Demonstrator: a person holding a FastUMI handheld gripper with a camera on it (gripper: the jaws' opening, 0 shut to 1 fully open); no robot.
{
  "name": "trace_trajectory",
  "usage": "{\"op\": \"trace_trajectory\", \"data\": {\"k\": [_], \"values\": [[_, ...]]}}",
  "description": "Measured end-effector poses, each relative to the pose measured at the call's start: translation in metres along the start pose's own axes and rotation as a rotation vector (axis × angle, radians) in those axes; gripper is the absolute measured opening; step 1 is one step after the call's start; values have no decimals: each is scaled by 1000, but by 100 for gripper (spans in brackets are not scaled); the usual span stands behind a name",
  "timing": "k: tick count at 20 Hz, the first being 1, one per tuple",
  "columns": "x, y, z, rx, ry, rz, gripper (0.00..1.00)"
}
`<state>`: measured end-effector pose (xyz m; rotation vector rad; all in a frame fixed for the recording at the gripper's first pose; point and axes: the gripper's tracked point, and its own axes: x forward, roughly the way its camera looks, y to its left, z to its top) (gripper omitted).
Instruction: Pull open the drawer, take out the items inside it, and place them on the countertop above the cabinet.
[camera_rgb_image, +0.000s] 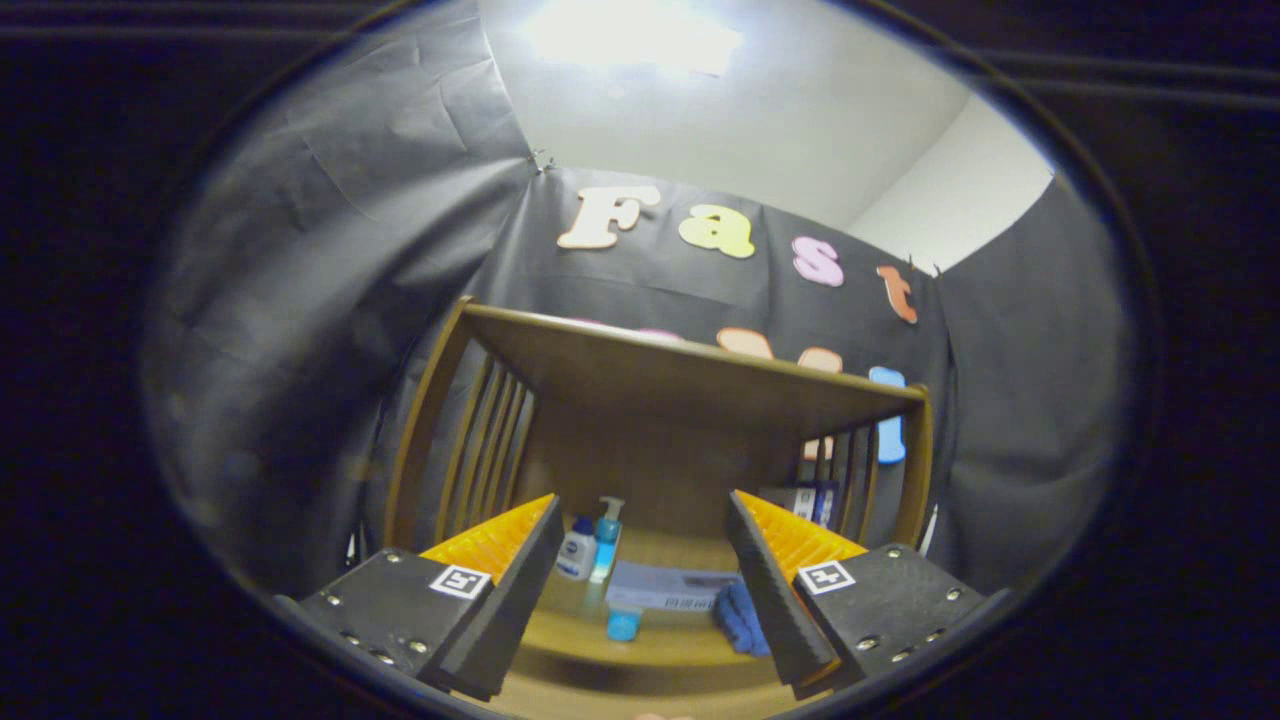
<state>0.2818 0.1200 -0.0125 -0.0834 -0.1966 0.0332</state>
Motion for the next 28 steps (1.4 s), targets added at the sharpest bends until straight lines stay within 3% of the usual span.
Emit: {"op": "trace_trajectory", "data": {"k": [5,14,22,28], "values": [[-61,-12,-71,-36,196,-79,96],[-107,14,-151,-5,442,-29,97],[-94,18,-174,-18,483,-36,97],[-115,23,-175,20,489,-26,97]]}}
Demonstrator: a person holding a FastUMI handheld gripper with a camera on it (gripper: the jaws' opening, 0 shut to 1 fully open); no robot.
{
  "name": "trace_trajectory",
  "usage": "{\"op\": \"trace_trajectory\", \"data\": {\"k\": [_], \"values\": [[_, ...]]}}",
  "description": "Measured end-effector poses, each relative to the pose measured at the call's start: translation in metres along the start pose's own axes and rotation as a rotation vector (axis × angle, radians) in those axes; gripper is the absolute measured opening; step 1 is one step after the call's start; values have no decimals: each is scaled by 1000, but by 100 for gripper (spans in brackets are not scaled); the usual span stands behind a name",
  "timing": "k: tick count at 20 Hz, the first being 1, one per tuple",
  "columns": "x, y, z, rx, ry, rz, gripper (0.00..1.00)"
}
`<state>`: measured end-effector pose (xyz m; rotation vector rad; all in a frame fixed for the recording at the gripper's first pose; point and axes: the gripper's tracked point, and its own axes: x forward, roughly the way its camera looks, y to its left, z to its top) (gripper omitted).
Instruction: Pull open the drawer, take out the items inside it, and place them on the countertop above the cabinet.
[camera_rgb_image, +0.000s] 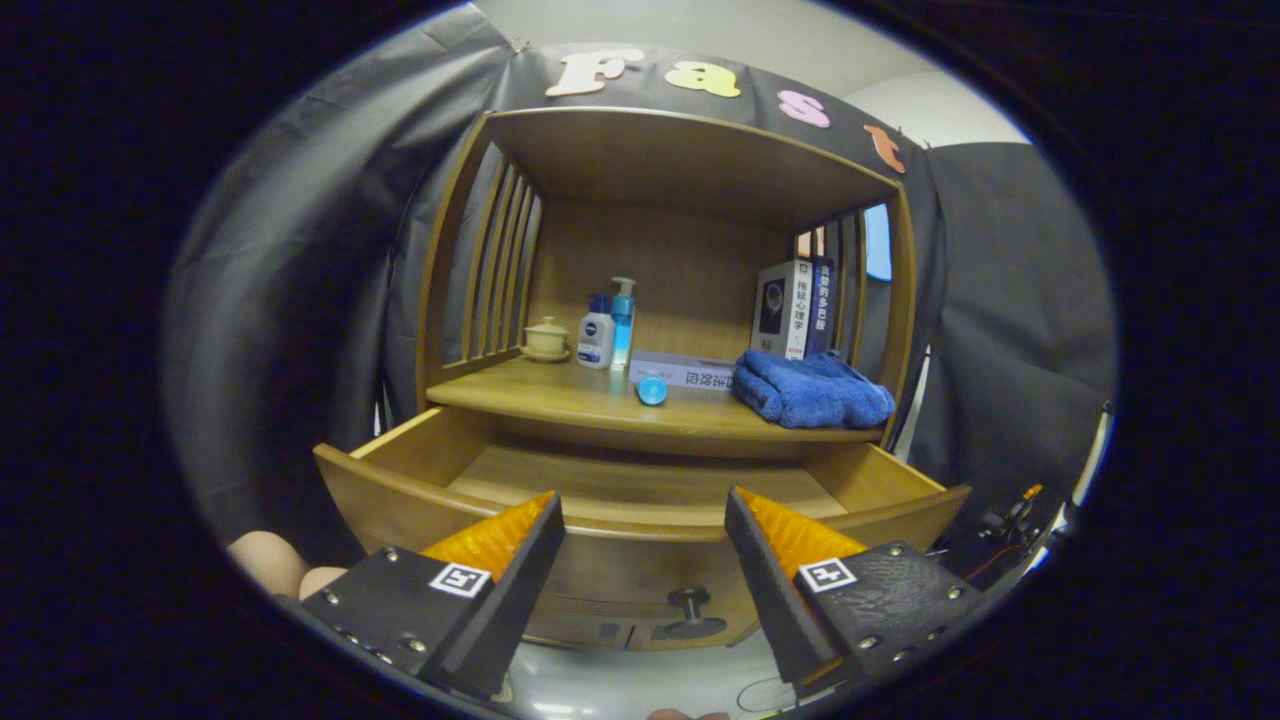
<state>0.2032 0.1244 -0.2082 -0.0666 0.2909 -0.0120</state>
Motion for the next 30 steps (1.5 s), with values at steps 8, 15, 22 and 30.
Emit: {"op": "trace_trajectory", "data": {"k": [8,15,22,30], "values": [[5,-4,-16,-25,26,-10,96],[21,-2,-8,-54,-14,5,96],[31,-4,-6,-39,-59,24,97],[55,-1,-3,-36,-103,27,97]]}}
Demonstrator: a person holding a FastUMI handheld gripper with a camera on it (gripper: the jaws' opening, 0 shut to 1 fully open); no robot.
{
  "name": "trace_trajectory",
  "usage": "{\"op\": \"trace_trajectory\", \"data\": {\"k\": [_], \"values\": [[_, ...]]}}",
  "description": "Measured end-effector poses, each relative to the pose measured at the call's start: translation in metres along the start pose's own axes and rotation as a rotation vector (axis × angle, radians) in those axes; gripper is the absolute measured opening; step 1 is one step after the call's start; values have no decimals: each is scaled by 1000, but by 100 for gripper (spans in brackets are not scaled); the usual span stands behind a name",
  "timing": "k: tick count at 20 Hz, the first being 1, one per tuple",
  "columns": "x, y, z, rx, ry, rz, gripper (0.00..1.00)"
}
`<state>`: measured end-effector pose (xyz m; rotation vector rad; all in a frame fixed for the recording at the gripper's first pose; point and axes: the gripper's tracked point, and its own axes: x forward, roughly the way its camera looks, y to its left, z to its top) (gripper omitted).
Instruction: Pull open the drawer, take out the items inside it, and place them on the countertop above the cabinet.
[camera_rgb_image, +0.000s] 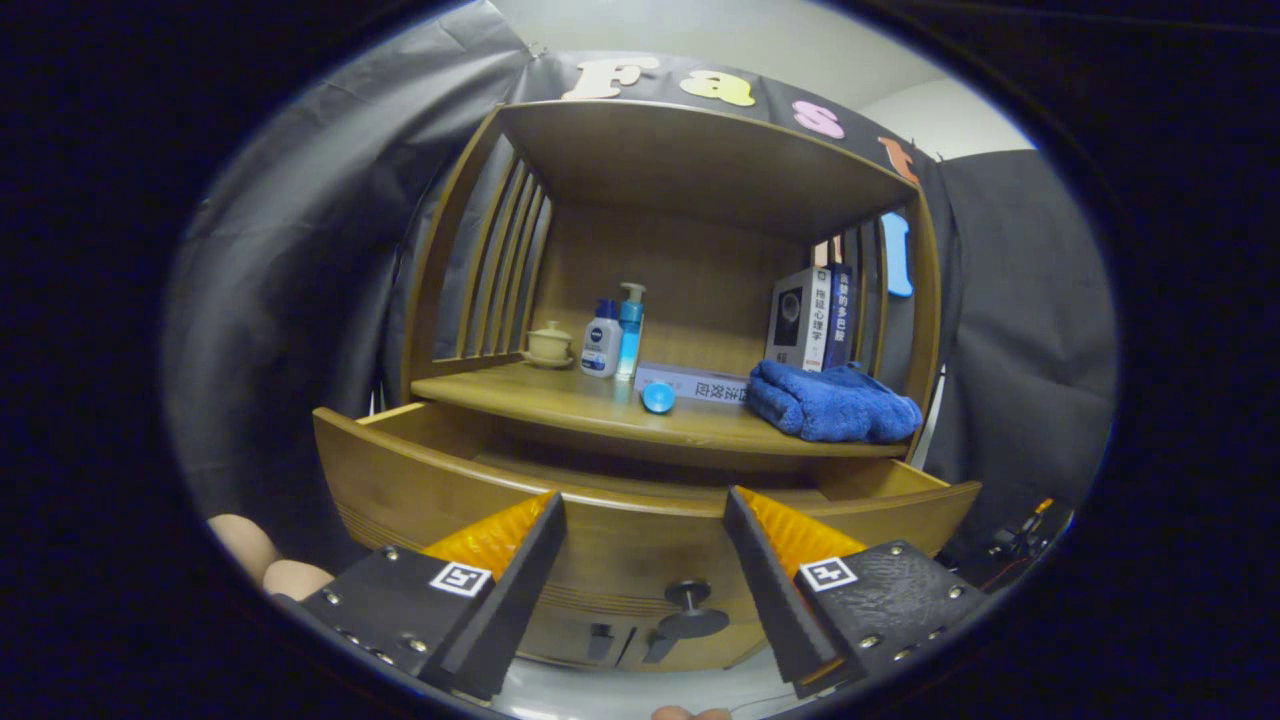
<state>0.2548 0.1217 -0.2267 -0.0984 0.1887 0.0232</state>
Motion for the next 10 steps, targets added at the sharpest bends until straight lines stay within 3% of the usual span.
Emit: {"op": "trace_trajectory", "data": {"k": [10], "values": [[26,-3,0,20,-78,15,97]]}}
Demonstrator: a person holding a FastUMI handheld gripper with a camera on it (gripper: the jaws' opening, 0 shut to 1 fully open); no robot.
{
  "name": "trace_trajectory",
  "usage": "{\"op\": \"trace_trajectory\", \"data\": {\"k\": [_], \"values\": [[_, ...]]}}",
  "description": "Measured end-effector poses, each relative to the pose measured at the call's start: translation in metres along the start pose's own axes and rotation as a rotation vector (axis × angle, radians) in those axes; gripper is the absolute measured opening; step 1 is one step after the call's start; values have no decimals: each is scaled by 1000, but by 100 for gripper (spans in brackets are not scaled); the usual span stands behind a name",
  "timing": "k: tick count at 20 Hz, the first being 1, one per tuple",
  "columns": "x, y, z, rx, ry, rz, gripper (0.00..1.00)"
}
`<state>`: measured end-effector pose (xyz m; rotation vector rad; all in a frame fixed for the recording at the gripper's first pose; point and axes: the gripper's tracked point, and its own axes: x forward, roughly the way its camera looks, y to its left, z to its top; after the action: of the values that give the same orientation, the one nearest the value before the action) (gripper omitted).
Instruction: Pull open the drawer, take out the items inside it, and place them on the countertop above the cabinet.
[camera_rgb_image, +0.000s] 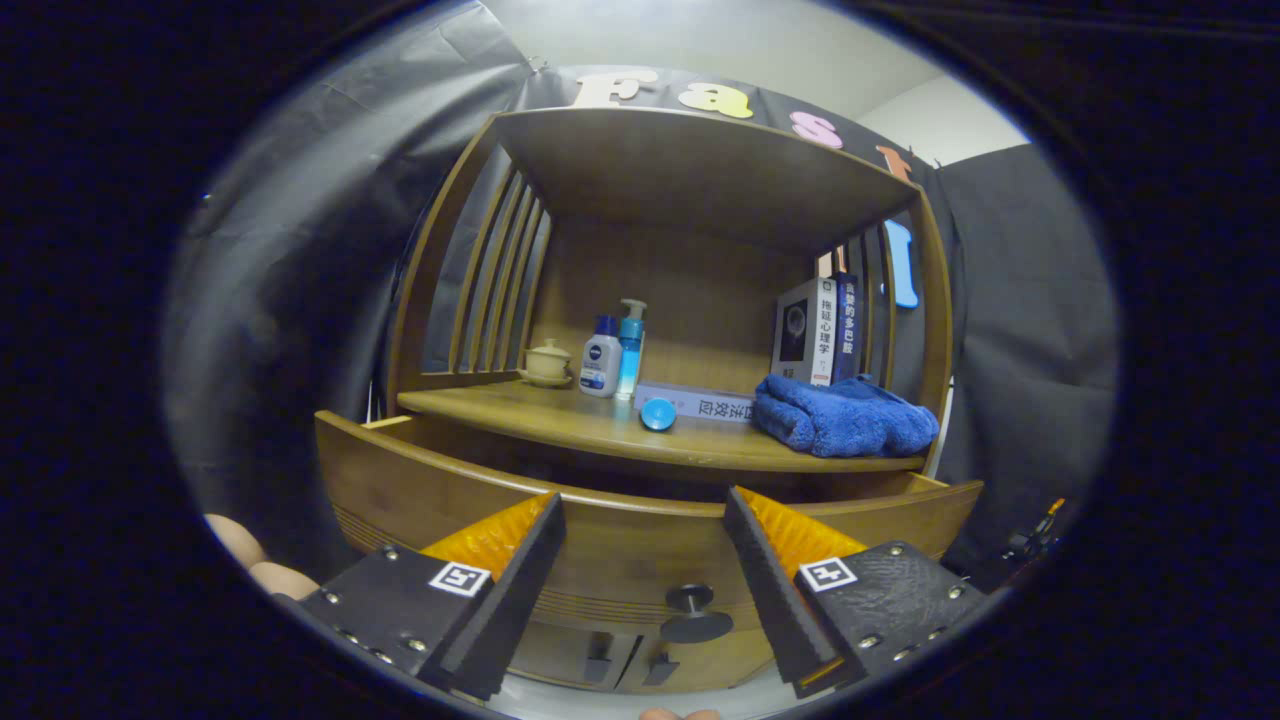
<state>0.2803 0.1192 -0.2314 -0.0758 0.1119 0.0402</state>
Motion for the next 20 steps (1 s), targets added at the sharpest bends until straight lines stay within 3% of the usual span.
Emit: {"op": "trace_trajectory", "data": {"k": [20], "values": [[71,4,-8,-41,34,-1,97]]}}
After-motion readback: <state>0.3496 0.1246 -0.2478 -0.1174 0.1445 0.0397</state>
